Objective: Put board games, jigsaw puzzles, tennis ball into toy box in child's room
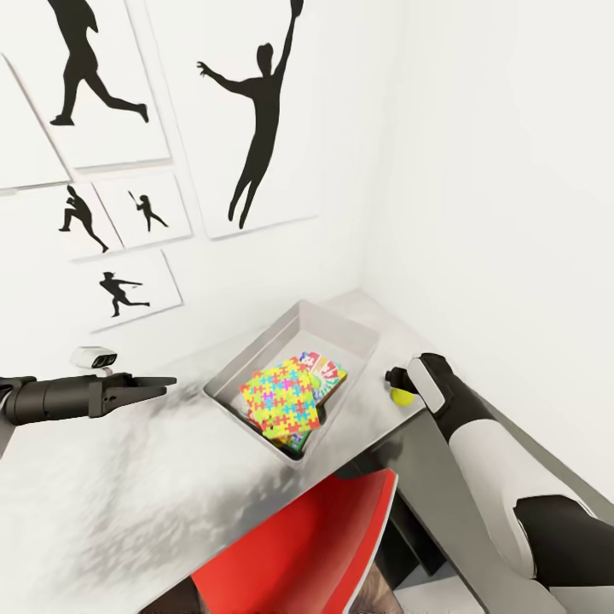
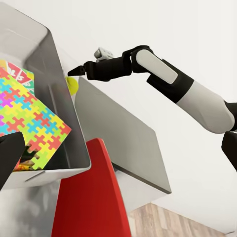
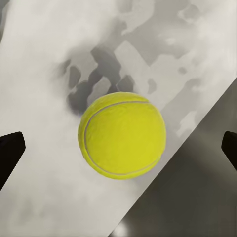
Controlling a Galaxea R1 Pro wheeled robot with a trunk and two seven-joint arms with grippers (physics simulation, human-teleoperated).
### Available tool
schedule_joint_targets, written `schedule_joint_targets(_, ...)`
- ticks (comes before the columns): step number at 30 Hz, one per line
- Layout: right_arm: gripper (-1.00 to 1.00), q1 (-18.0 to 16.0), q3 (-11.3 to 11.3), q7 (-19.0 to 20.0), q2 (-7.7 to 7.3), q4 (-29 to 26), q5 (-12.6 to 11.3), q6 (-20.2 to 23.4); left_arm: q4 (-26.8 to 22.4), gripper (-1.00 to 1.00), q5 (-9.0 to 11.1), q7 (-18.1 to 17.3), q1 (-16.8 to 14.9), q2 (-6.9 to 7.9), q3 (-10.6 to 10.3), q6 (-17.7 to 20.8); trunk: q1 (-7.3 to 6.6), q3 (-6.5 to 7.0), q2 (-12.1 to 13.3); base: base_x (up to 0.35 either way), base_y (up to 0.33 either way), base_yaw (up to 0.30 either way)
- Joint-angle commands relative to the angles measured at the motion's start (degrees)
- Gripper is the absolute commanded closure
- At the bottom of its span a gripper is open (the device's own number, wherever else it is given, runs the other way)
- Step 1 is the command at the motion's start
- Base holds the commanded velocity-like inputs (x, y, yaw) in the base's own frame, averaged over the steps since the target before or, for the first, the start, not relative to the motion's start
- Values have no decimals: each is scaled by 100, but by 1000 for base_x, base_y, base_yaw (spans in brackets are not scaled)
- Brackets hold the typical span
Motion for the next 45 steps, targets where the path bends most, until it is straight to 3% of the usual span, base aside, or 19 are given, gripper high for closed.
schedule_joint_targets(1,-100,-5,38,-54,-9,-10,-60,14,0,-100,5,-14,-5,2,-3,60,3,-20,-12,0,0,36)
schedule_joint_targets(24,-100,-32,38,-48,-39,-17,-68,14,1,-100,2,-14,-5,10,-4,60,3,-207,-12,0,0,22)
schedule_joint_targets(37,-100,-32,37,-45,-87,-17,-69,14,1,-100,2,-14,-5,10,-6,60,3,-224,-12,0,0,0)
schedule_joint_targets(45,-100,-32,36,-53,-36,-17,-63,8,1,-100,2,-14,-33,14,1,60,3,-233,-12,0,0,0)
